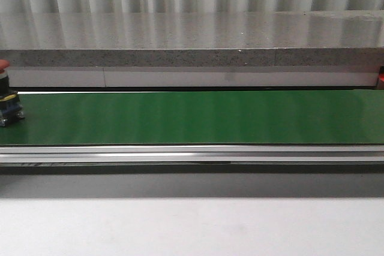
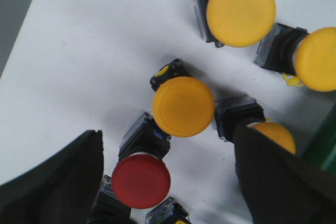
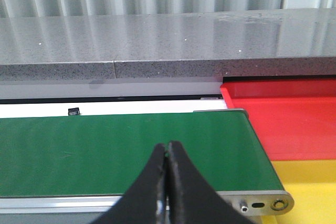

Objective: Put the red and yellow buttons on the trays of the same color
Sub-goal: 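Move the left gripper to the yellow buttons and grasp one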

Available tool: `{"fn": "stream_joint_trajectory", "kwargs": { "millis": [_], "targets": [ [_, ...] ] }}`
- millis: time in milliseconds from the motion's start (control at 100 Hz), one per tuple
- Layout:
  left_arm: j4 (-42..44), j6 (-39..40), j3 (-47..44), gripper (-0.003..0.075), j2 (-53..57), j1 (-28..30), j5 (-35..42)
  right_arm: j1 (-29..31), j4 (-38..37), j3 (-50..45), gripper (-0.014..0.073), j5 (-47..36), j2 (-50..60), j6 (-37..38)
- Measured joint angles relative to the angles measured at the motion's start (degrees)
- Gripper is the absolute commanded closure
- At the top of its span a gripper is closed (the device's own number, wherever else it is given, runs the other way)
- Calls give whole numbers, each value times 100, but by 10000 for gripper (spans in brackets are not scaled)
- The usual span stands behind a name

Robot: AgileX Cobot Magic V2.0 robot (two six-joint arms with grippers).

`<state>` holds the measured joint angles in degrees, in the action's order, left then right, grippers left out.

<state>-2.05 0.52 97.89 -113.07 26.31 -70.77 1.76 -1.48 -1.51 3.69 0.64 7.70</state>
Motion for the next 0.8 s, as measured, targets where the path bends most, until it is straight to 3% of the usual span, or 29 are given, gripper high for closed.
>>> {"fn": "stream_joint_trajectory", "kwargs": {
  "millis": [800],
  "targets": [
    [-129,0,25,230,-714,105,231,0,0,0,659,0,0,0]
  ]
}}
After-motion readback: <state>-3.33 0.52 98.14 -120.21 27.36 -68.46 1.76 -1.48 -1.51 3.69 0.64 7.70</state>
